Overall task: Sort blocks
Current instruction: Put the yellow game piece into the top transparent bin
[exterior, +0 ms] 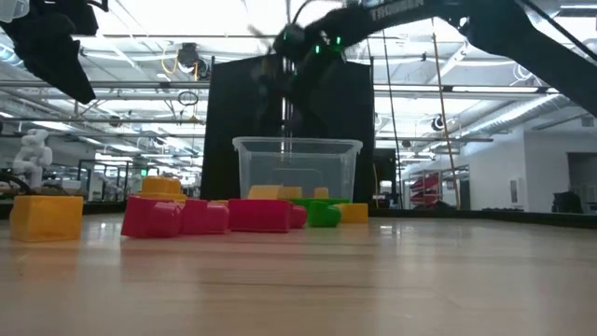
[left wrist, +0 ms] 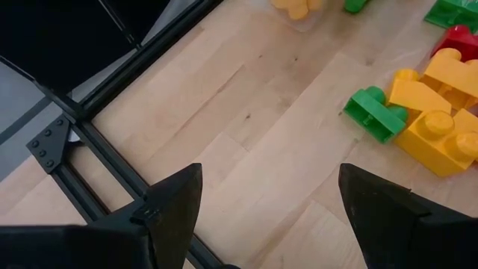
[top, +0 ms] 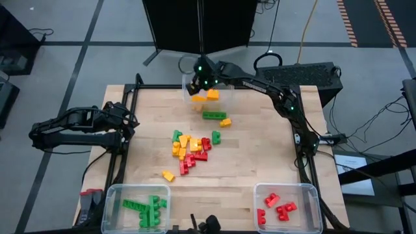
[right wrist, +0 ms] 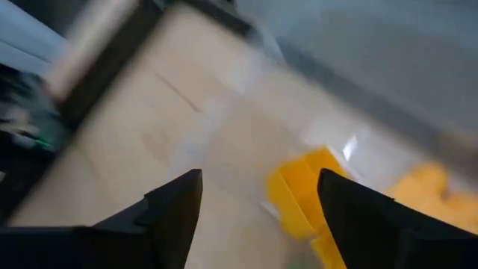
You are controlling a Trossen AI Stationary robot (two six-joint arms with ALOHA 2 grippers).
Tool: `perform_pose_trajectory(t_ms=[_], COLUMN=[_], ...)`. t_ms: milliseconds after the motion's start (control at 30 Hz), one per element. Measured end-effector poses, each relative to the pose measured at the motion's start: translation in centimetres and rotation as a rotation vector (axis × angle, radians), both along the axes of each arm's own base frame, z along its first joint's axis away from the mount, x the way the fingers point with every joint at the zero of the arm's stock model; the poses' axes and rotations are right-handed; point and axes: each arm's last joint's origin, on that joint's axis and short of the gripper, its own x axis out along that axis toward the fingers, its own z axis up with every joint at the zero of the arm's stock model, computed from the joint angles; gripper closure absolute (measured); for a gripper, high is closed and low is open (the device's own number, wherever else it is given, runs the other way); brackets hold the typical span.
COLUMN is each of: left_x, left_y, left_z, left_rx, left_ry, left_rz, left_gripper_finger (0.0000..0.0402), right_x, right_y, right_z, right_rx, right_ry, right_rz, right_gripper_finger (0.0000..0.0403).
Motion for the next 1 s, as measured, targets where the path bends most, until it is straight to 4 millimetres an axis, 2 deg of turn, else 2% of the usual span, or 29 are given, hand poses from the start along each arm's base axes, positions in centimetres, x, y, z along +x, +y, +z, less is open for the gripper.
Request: perform_pose_trajectory(t_ms=[100, 233, 367, 500, 633, 733, 833, 1000], left_x=[0.0, -0.1, -0.2, -0.2, -0.2, -0.2, -0.2, -0.2], left_y=[0.0, 0.0, 0.0, 0.0, 0.0, 0.0, 0.0, 0.0], left_z=[0.0, -0.1, -0.2, -0.2, -0.1, -0.1, -0.1, -0.1], left_rx=[0.000, -0.004, -0.007, -0.009, -0.012, -0.018, -0.019, -0.022], left_ry=[0.000, 0.008, 0.025, 0.024, 0.016, 0.009, 0.009, 0.010], left_rz=[0.000, 0.003, 0.004, 0.007, 0.013, 0.023, 0.024, 0.023], left_gripper_finger=[0.0114, 0.0114, 0.0114, 0.0114, 0.0114, 0.0114, 0.0114, 0.0114], right_x=[-0.1, -2.6, -6.9, -10.4, -12.3, -12.5, -11.4, -10.7], right_y=[0.3, 1.6, 3.7, 6.7, 9.3, 11.0, 12.7, 15.3], right_z=[3.6, 7.8, 12.0, 13.8, 13.2, 11.7, 9.0, 2.9], right_rx=[-0.072, -0.134, -0.219, -0.346, -0.324, -0.253, -0.216, -0.095], right_ry=[-0.095, -0.169, -0.066, 0.168, 0.394, 0.511, 0.580, 0.737], right_rz=[0.026, 0.044, 0.037, -0.019, -0.027, -0.037, -0.053, -0.077], right_gripper_finger=[0.0158, 0.0173, 0.0186, 0.0193, 0.0193, 0.0193, 0.0193, 0.0193])
